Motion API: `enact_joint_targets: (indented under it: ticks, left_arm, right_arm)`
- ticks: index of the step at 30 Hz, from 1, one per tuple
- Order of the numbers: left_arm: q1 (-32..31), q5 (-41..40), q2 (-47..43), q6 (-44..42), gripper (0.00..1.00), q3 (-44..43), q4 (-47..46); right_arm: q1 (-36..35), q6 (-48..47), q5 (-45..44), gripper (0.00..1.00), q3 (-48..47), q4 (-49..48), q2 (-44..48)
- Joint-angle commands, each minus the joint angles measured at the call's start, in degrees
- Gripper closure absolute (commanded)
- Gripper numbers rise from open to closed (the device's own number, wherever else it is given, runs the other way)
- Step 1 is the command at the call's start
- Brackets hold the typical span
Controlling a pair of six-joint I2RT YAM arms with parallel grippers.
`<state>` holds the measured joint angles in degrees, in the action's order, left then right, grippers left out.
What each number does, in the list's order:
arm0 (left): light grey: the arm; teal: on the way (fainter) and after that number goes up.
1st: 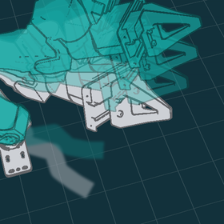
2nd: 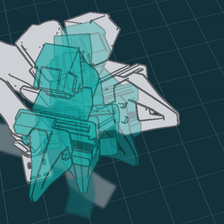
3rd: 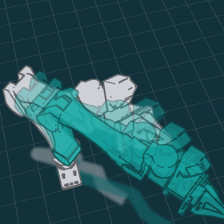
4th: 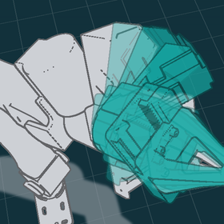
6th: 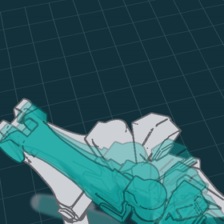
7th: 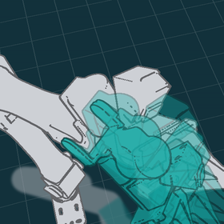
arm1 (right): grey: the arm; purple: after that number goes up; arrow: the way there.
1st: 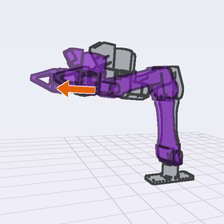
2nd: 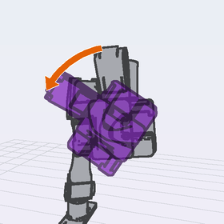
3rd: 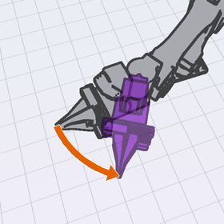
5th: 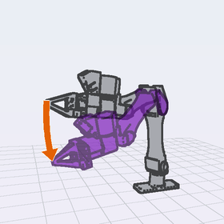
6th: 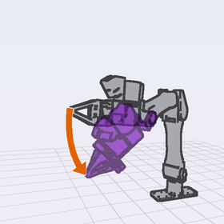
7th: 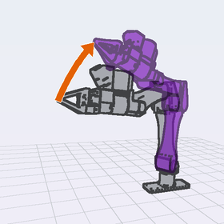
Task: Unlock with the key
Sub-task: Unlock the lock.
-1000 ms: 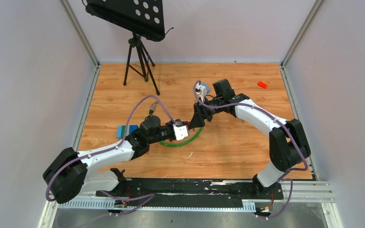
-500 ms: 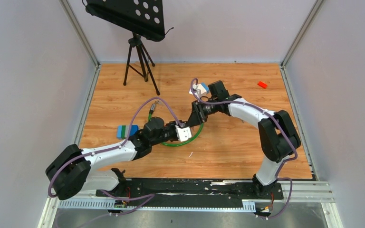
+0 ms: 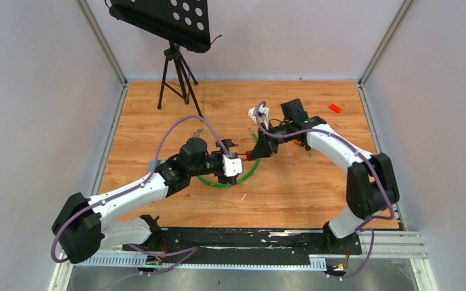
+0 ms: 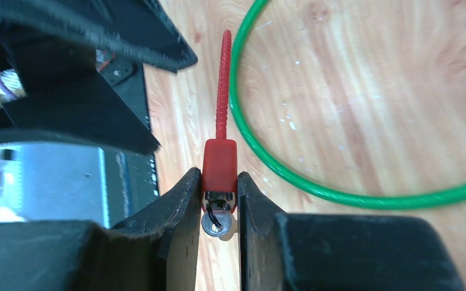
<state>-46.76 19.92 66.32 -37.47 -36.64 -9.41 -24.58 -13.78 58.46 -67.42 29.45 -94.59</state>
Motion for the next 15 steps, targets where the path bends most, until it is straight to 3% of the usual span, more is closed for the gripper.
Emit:
enact_joint_targets:
  ticks: [1, 6, 12, 15]
  left_arm:
    - [0.6, 7.5, -2.6, -4.3, 0.00, -5.8, 14.3]
    - [0.6, 10.6, 0.0, -1.7, 0.01, -10.6, 18.0]
    - [0.7, 10.8, 4.5, 2.8, 0.14, -17.2, 20.5]
    - [0.7, 10.6, 5.3, 1.2, 0.20, -18.3, 20.9]
  right_arm:
    - [1.0, -16.8, -2.3, 1.00, 1.3, 7.0, 9.3]
    - [0.8, -22.7, -0.5, 1.00, 3.6, 10.0, 14.9]
    - [0.9, -20.8, 1.4, 1.00, 3.6, 11.5, 16.9]
    - [0.9, -20.8, 2.4, 1.00, 3.8, 11.8, 17.0]
